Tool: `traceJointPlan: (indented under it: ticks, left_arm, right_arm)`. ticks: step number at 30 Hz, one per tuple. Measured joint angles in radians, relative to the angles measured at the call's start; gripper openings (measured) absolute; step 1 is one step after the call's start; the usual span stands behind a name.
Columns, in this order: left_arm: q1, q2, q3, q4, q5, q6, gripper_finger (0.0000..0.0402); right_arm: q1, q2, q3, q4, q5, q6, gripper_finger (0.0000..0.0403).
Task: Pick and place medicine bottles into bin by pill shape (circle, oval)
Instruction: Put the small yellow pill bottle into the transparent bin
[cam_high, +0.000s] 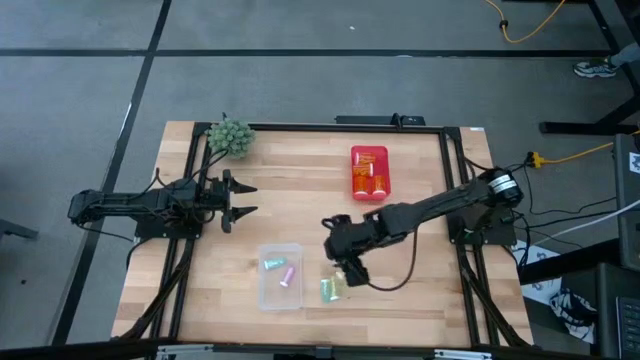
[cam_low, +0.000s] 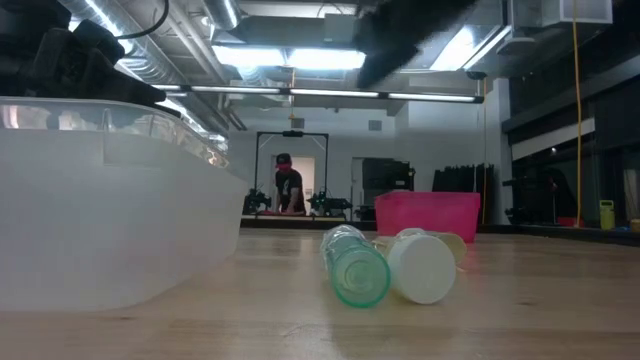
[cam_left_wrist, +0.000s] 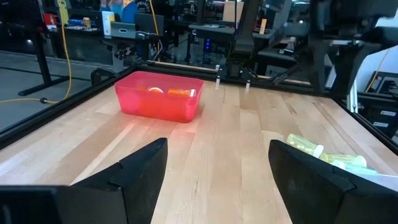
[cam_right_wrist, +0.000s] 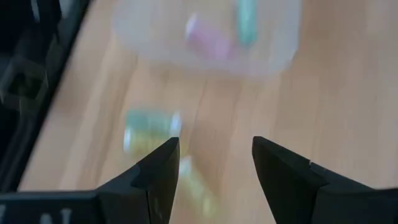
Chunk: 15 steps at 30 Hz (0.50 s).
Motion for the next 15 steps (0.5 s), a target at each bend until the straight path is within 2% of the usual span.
traceJointPlan:
  ticks: [4, 15]
  left_arm:
    - [0.000, 0.000, 0.000, 0.000, 0.000, 0.000, 0.0273]
    - [0.000, 0.000, 0.000, 0.000, 0.000, 0.000, 0.0273]
  right_arm:
    - [0.031, 0.033, 0.000, -0.074, 0.000, 0.017, 0.0204]
    - [0.064, 0.145, 0.000, -0.086, -0.002, -0.005, 0.0204]
